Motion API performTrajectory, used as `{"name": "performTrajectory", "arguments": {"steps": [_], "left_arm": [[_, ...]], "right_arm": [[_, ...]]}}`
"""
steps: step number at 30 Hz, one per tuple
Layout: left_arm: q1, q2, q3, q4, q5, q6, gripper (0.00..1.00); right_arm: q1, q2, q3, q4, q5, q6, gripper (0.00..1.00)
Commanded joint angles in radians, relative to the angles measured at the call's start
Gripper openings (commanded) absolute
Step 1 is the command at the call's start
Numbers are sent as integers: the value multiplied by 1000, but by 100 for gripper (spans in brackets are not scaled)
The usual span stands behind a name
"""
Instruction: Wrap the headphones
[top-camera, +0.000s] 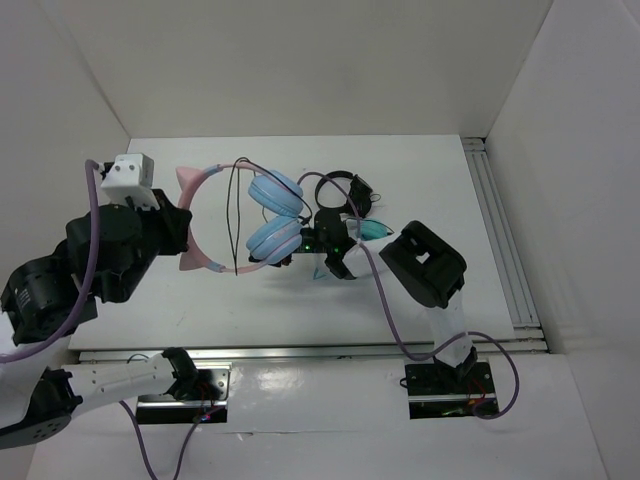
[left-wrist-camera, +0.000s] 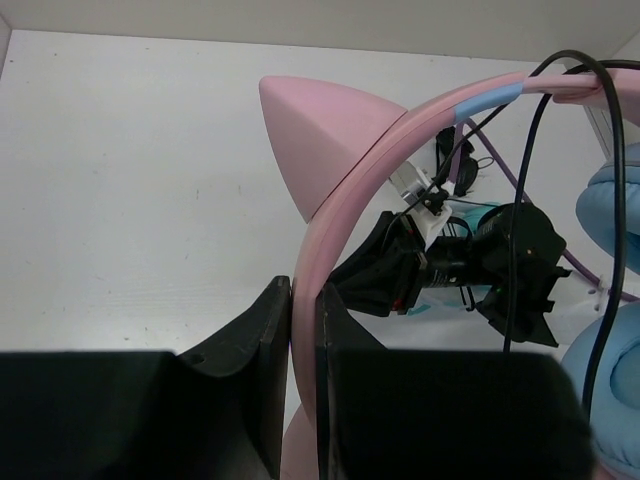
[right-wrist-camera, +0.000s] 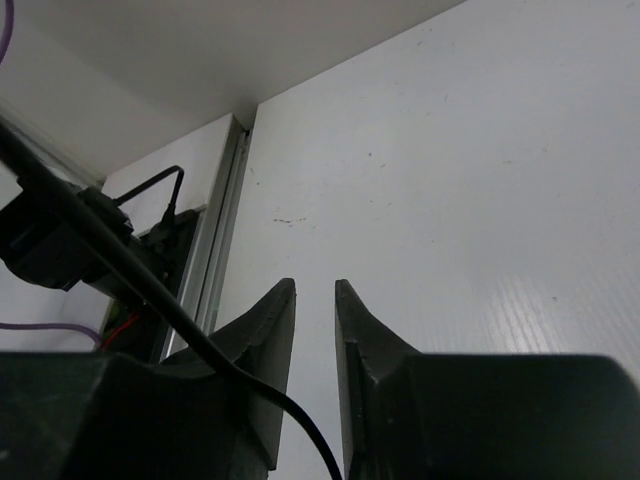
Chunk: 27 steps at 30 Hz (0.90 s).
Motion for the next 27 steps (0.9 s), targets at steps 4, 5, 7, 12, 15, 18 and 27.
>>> {"name": "performTrajectory", "arguments": {"steps": [4,5,7,12,15,18,27], "left_arm": [[-3,-3,31,72,-39,-48,0],[-3,-3,31,61,-39,-48,0],[-3,-3,31,61,-50,-48,0],[-3,-12,31,52,-61,-48,0],[-3,-12,42,52,-61,-48,0],[-3,-12,51,52,-61,-48,0],[-3,-21,60,43,-70,-48,0]], "right_arm": [[2,9,36,-13,0,-51,35],[2,9,36,-24,0,-63,40],[2,0,36,-49,9,-78,40],[2,0,26,-95,9,-98,47],[2,0,16,-95,9,-108,47],[2,21,16,-84,9,-108,46],[2,95,40,-55,29,-89,11]]}}
